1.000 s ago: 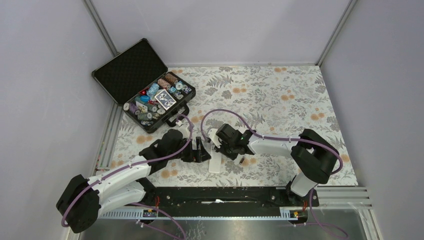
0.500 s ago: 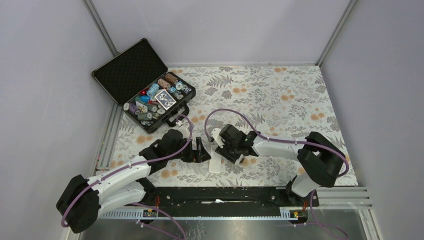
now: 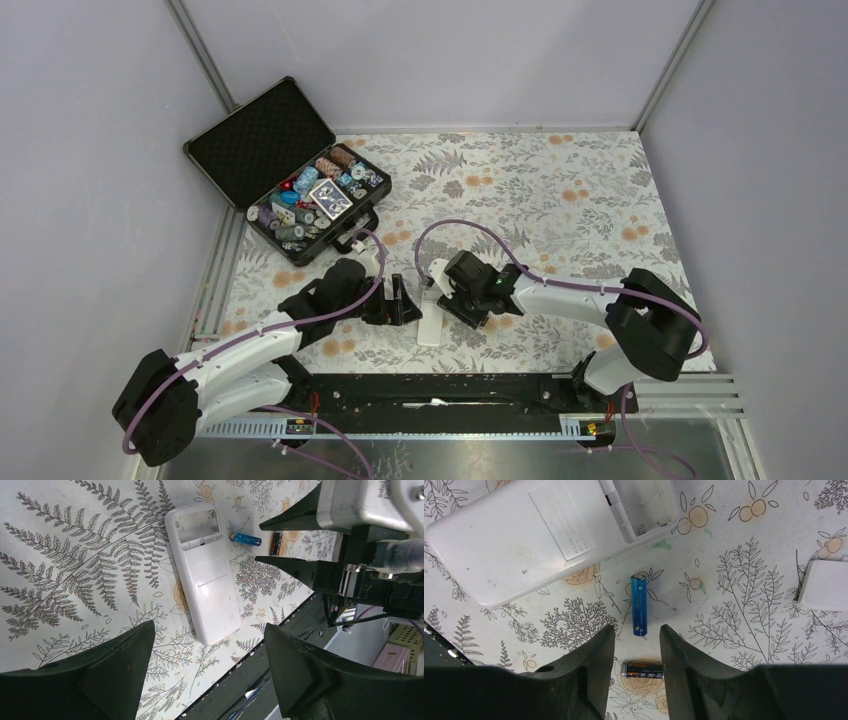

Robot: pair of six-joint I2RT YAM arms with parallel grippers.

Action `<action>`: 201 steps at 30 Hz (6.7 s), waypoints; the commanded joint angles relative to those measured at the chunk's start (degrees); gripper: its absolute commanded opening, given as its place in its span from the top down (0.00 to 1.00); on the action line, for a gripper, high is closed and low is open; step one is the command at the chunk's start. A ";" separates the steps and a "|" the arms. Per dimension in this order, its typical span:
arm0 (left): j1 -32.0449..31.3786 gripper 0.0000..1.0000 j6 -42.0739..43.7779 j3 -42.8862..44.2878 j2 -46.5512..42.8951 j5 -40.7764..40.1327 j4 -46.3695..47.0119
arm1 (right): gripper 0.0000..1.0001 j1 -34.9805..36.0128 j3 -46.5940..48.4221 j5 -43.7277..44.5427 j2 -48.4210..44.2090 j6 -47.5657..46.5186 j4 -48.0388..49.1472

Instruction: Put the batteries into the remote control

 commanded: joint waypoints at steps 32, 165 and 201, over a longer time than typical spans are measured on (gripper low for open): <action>0.74 0.14 0.15 0.43 -0.21 -0.58 3.02 | 1.00 -1.46 1.96 -2.67 2.74 -1.66 -1.23; 12.95 0.10 -5.17 -11.98 -5.53 -0.79 10.27 | 1.00 2.60 39.49 3.07 26.36 -10.00 -26.98; 13.21 0.09 -5.21 -12.16 -5.54 -0.58 10.22 | 0.93 2.85 40.81 4.40 28.38 -8.53 -27.56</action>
